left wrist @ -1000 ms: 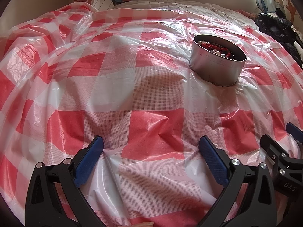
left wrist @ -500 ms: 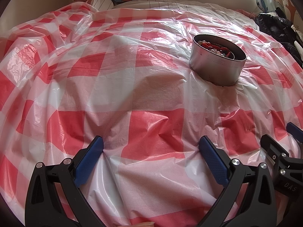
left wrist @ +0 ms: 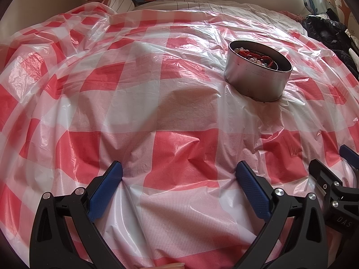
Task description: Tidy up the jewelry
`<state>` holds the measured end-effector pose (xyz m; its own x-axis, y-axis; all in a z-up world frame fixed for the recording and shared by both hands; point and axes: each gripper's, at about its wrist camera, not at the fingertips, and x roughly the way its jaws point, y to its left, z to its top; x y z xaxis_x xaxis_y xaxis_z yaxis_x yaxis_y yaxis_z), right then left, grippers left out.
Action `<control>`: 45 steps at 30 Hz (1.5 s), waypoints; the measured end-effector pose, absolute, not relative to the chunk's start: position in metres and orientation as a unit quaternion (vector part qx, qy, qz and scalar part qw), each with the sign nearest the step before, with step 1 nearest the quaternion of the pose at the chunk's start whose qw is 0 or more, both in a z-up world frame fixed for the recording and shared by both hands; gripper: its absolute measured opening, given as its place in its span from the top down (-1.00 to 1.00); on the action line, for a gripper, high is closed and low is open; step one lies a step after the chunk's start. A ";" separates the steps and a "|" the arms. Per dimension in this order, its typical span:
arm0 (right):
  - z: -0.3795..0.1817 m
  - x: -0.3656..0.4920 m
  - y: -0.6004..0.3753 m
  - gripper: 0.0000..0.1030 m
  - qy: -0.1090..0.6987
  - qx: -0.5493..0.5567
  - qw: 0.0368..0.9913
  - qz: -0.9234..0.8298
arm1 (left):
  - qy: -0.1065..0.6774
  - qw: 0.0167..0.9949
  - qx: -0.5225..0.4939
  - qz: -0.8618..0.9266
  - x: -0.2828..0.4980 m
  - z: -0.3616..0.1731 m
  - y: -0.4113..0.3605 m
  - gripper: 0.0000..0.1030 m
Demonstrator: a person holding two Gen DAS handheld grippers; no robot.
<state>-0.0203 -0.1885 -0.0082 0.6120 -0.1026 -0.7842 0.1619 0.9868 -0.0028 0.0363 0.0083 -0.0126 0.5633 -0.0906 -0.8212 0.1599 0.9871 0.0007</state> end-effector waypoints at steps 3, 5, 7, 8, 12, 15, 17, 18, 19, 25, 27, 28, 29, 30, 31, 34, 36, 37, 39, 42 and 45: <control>-0.008 -0.020 -0.189 -0.86 0.434 0.034 0.897 -0.074 | 0.462 0.883 0.037 -0.071 0.036 -0.013 0.008 -0.89; -0.008 -0.020 -0.189 -0.86 0.434 0.034 0.897 -0.074 | 0.462 0.883 0.037 -0.071 0.036 -0.013 0.010 -0.89; -0.008 -0.020 -0.189 -0.86 0.434 0.034 0.897 -0.074 | 0.462 0.883 0.038 -0.071 0.036 -0.013 0.009 -0.89; -0.008 -0.020 -0.189 -0.86 0.434 0.034 0.897 -0.074 | 0.462 0.883 0.038 -0.071 0.036 -0.013 0.008 -0.89; -0.008 -0.020 -0.189 -0.86 0.434 0.034 0.897 -0.074 | 0.462 0.883 0.038 -0.071 0.036 -0.013 0.009 -0.89; -0.008 -0.020 -0.189 -0.86 0.434 0.034 0.897 -0.074 | 0.462 0.883 0.038 -0.071 0.036 -0.013 0.009 -0.89; -0.008 -0.020 -0.189 -0.86 0.434 0.034 0.897 -0.074 | 0.462 0.883 0.037 -0.071 0.037 -0.013 0.008 -0.89; -0.008 -0.020 -0.189 -0.86 0.434 0.034 0.897 -0.074 | 0.462 0.883 0.037 -0.071 0.037 -0.013 0.009 -0.89; -0.008 -0.020 -0.189 -0.86 0.434 0.034 0.897 -0.074 | 0.462 0.883 0.038 -0.071 0.037 -0.013 0.009 -0.89; -0.008 -0.020 -0.189 -0.86 0.434 0.035 0.897 -0.074 | 0.462 0.883 0.037 -0.071 0.037 -0.013 0.010 -0.89; -0.008 -0.020 -0.189 -0.86 0.434 0.035 0.897 -0.073 | 0.462 0.883 0.037 -0.071 0.037 -0.013 0.009 -0.89; -0.008 -0.020 -0.189 -0.86 0.433 0.035 0.898 -0.073 | 0.462 0.883 0.037 -0.071 0.037 -0.013 0.009 -0.89; -0.008 -0.020 -0.189 -0.86 0.433 0.035 0.897 -0.074 | 0.462 0.883 0.037 -0.071 0.037 -0.013 0.009 -0.89; -0.008 -0.020 -0.189 -0.86 0.433 0.035 0.898 -0.073 | 0.462 0.883 0.037 -0.071 0.037 -0.013 0.009 -0.89; -0.008 -0.020 -0.189 -0.86 0.433 0.034 0.898 -0.073 | 0.462 0.883 0.037 -0.071 0.037 -0.012 0.008 -0.89; -0.008 -0.020 -0.189 -0.86 0.433 0.034 0.898 -0.073 | 0.459 0.885 0.033 -0.073 0.037 -0.013 0.010 -0.89; -0.008 -0.020 -0.189 -0.86 0.433 0.035 0.898 -0.073 | 0.458 0.885 0.035 -0.072 0.036 -0.013 0.011 -0.88; -0.008 -0.020 -0.189 -0.86 0.433 0.035 0.898 -0.073 | 0.458 0.885 0.036 -0.072 0.036 -0.014 0.010 -0.88; -0.008 -0.020 -0.189 -0.86 0.433 0.035 0.898 -0.073 | 0.459 0.885 0.039 -0.071 0.036 -0.014 0.009 -0.89; -0.008 -0.020 -0.189 -0.86 0.433 0.035 0.898 -0.073 | 0.461 0.884 0.043 -0.067 0.037 -0.014 0.008 -0.89; -0.008 -0.020 -0.189 -0.86 0.434 0.035 0.897 -0.073 | 0.463 0.883 0.044 -0.065 0.037 -0.013 0.007 -0.89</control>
<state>-0.0205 -0.1889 -0.0085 0.6134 -0.1015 -0.7832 0.1617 0.9868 -0.0012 0.0370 0.0066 -0.0132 0.5627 -0.0742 -0.8233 0.1557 0.9876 0.0174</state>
